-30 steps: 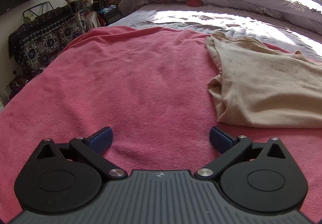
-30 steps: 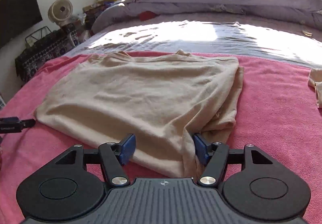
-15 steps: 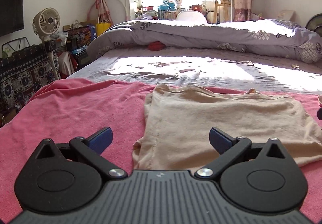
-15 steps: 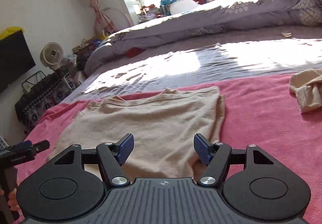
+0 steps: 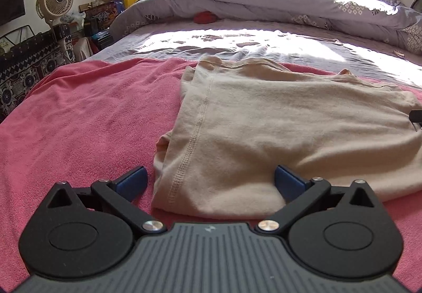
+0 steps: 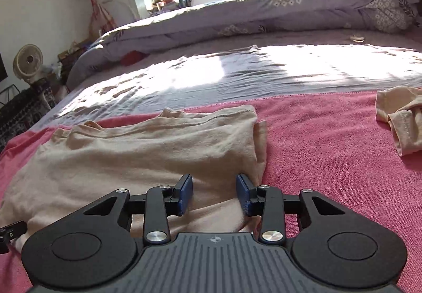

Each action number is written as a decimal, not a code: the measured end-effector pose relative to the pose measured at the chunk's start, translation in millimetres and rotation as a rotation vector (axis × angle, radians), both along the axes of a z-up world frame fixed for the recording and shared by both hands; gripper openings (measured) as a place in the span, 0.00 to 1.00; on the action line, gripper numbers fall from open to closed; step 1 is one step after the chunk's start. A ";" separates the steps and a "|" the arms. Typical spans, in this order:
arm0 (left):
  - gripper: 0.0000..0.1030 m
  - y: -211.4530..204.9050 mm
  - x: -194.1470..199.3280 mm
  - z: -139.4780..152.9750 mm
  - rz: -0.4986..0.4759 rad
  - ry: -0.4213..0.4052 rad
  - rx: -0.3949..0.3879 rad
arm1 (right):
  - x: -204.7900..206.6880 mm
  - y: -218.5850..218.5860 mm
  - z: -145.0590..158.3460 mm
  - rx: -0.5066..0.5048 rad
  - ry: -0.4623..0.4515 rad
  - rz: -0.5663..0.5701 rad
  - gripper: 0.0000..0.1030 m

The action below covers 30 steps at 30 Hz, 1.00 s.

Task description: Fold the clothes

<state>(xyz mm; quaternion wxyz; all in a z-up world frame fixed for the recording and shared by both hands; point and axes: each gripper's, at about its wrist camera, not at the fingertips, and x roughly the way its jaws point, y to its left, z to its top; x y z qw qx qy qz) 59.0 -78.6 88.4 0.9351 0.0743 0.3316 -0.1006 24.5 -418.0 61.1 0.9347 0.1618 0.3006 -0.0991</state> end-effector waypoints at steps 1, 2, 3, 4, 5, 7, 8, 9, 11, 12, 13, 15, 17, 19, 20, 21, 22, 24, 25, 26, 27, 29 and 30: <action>1.00 0.6 0.7 0.2 0.000 0.002 -0.004 | -1.3 2.5 2.3 -0.010 0.007 -0.024 0.49; 1.00 0.9 0.9 0.1 0.001 0.002 -0.005 | -4.6 5.0 5.8 -0.032 0.015 -0.063 0.71; 1.00 0.9 0.3 0.7 0.001 0.002 -0.005 | -10.6 6.9 10.1 -0.055 0.011 -0.105 0.79; 1.00 0.7 -0.1 1.0 0.001 0.002 -0.004 | -17.6 8.5 14.5 -0.070 -0.003 -0.133 0.81; 1.00 0.7 -0.1 1.0 0.001 0.001 -0.004 | -26.7 9.1 19.3 -0.064 -0.042 -0.129 0.81; 1.00 0.4 -0.1 1.2 0.001 0.000 -0.004 | -43.4 9.4 26.0 -0.010 -0.106 -0.106 0.81; 1.00 0.5 -0.1 1.3 0.002 0.001 -0.004 | -49.0 10.3 27.4 0.017 -0.120 -0.090 0.83; 1.00 0.6 -0.1 1.4 0.002 0.001 -0.004 | -51.8 12.6 26.8 0.031 -0.119 -0.068 0.84; 1.00 0.1 -0.1 1.6 0.002 0.000 -0.002 | -50.8 19.2 20.7 0.017 -0.079 -0.025 0.87; 1.00 0.0 -0.1 1.6 0.002 0.000 -0.001 | -45.2 20.9 13.2 -0.013 -0.025 -0.036 0.90; 1.00 0.2 0.6 1.6 0.002 0.003 -0.004 | -39.6 22.6 5.7 -0.042 0.028 -0.046 0.98; 1.00 0.7 1.7 1.7 0.002 0.008 -0.008 | -31.3 25.4 -4.9 -0.083 0.120 -0.075 1.00; 1.00 0.8 1.6 1.8 0.002 0.009 -0.007 | -38.6 24.9 7.7 -0.033 0.127 -0.142 1.00; 1.00 0.6 1.5 1.2 0.002 0.009 -0.007 | -54.0 23.8 17.0 0.031 0.097 -0.152 1.00; 1.00 0.3 1.5 0.6 0.002 0.008 -0.006 | -64.4 23.0 20.5 0.066 0.072 -0.144 1.00; 1.00 0.4 1.3 0.7 0.002 0.009 -0.007 | -76.3 21.3 23.1 0.107 0.047 -0.138 1.00; 1.00 0.7 1.2 0.9 0.002 0.011 -0.008 | -88.5 17.5 23.6 0.173 0.018 -0.132 1.00; 1.00 1.4 1.1 1.1 0.003 0.013 -0.012 | -114.0 5.2 17.6 0.370 -0.055 -0.127 1.00; 1.00 1.9 1.4 1.2 0.003 0.015 -0.016 | -126.7 -0.9 14.6 0.469 -0.092 -0.124 1.00; 1.00 2.4 1.7 1.3 0.004 0.017 -0.020 | -138.8 -7.0 9.9 0.572 -0.128 -0.125 1.00; 1.00 2.6 1.6 1.3 0.004 0.018 -0.022 | -149.5 -12.3 1.4 0.681 -0.161 -0.137 1.00; 1.00 2.6 1.3 1.7 0.005 0.019 -0.023 | -168.9 -14.7 -10.1 0.777 -0.249 -0.160 0.99; 1.00 2.6 1.2 1.8 0.005 0.019 -0.023 | -175.3 -13.8 -12.6 0.787 -0.286 -0.167 0.99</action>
